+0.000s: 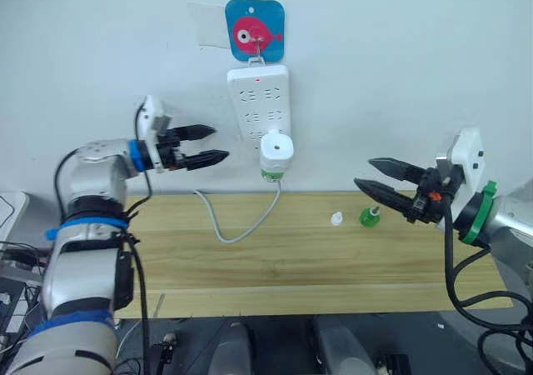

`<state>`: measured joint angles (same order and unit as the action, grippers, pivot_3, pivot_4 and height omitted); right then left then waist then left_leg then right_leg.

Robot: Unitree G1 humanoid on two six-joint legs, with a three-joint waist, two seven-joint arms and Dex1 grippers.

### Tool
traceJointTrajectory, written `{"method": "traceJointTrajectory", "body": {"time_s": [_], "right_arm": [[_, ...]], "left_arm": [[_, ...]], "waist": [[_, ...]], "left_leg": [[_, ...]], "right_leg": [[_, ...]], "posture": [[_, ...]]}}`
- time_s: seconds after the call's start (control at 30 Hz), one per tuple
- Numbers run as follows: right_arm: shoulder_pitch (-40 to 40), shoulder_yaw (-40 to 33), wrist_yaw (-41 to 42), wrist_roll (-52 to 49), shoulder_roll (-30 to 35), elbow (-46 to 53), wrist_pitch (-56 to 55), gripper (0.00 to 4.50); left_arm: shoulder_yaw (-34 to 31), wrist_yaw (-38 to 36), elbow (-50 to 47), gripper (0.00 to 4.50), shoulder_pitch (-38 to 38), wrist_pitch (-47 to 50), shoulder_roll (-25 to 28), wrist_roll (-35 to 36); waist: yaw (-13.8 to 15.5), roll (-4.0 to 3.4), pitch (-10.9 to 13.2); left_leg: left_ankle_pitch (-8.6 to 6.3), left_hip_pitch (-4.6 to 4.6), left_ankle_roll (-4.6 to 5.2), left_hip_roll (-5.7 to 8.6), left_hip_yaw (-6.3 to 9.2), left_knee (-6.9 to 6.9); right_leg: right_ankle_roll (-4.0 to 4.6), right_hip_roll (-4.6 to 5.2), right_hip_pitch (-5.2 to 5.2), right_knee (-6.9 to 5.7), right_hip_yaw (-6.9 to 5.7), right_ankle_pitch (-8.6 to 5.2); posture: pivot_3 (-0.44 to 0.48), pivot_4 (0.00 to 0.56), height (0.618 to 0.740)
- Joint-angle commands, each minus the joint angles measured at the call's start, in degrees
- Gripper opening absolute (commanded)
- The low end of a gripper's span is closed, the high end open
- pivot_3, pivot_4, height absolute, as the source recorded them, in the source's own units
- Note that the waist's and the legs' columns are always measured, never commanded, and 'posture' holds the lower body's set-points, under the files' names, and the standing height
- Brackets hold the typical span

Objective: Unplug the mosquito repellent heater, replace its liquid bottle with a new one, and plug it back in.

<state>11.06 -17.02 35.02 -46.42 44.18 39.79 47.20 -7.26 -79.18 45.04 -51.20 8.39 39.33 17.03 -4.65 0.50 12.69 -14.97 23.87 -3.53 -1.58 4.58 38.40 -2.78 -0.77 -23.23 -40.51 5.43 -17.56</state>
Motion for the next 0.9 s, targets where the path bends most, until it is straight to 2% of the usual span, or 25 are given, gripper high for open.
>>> {"method": "traceJointTrajectory", "body": {"time_s": [0.03, 0.1, 0.3, 0.5, 0.6, 0.73, 0.9], "right_arm": [[-3.14, -2.32, 3.88, 0.97, 1.60, -0.07, -3.99, 3.74], [-5.13, -3.03, 4.31, 2.15, 2.05, -0.86, -5.31, 4.47], [-9.50, -5.09, 4.74, 3.14, 2.32, -1.80, -7.15, 4.49], [-10.18, -4.28, 3.49, 5.07, 1.61, -2.69, -8.92, 4.49], [-8.68, -1.35, 3.28, 5.58, 1.18, -2.28, -9.15, 4.49], [-4.06, 5.78, 3.14, 7.70, -0.26, -2.15, -9.93, 4.49], [2.96, 15.05, 0.31, 10.59, -5.15, -3.00, -8.95, 4.49]], "left_arm": [[-2.01, 3.61, -10.23, 4.50, 4.41, 2.62, 1.90, 1.48], [-1.76, 6.70, -16.14, 4.50, 8.54, 4.93, 3.58, 0.37], [-3.03, 13.01, -27.76, 4.50, 16.28, 12.58, 6.25, 1.46], [-2.15, 16.36, -32.66, 4.50, 18.63, 14.86, 5.26, 1.95], [-1.92, 16.97, -33.11, 4.50, 18.75, 14.63, 4.52, 2.14], [-1.04, 14.35, -33.61, 4.50, 18.58, 12.32, 3.94, 2.76], [-0.39, 5.45, -41.49, 4.50, 22.07, 14.75, 4.74, 9.58]], "waist": [[0.50, 0.08, -0.05], [1.34, 0.18, -0.11], [2.65, 0.22, -0.14], [3.04, 0.28, -0.17], [2.97, 0.31, -0.19], [2.73, 0.36, -0.23], [2.88, 0.37, -0.24]], "left_leg": [[0.02, 0.00, -0.04, 0.01, 0.00, 0.01], [0.07, 0.00, -0.12, 0.03, 0.01, 0.03], [0.07, -0.01, -0.13, 0.01, 0.04, 0.30], [0.06, 0.02, -0.13, 0.02, 0.01, 0.32], [0.06, 0.01, -0.13, 0.02, -0.01, 0.32], [0.06, -0.04, -0.13, -0.01, -0.01, 0.33], [0.06, -0.01, -0.14, -0.01, 0.00, 0.33]], "right_leg": [[0.00, 0.04, 0.00, 0.00, 0.00, 0.00], [0.00, 0.07, 0.01, -0.02, 0.00, 0.00], [0.00, 0.05, 0.02, -0.31, -0.02, 0.00], [0.00, 0.05, 0.02, -0.26, 0.00, 0.00], [0.00, 0.05, 0.02, -0.27, 0.02, 0.00], [0.00, 0.01, 0.02, -0.33, 0.02, 0.00], [0.00, 0.01, 0.01, -0.31, 0.01, 0.00]], "posture": [[0.042, 0.145, 0.740], [0.049, 0.145, 0.740], [0.071, 0.144, 0.740], [0.071, 0.144, 0.740], [0.064, 0.144, 0.740], [0.057, 0.147, 0.740], [0.070, 0.158, 0.740]]}}
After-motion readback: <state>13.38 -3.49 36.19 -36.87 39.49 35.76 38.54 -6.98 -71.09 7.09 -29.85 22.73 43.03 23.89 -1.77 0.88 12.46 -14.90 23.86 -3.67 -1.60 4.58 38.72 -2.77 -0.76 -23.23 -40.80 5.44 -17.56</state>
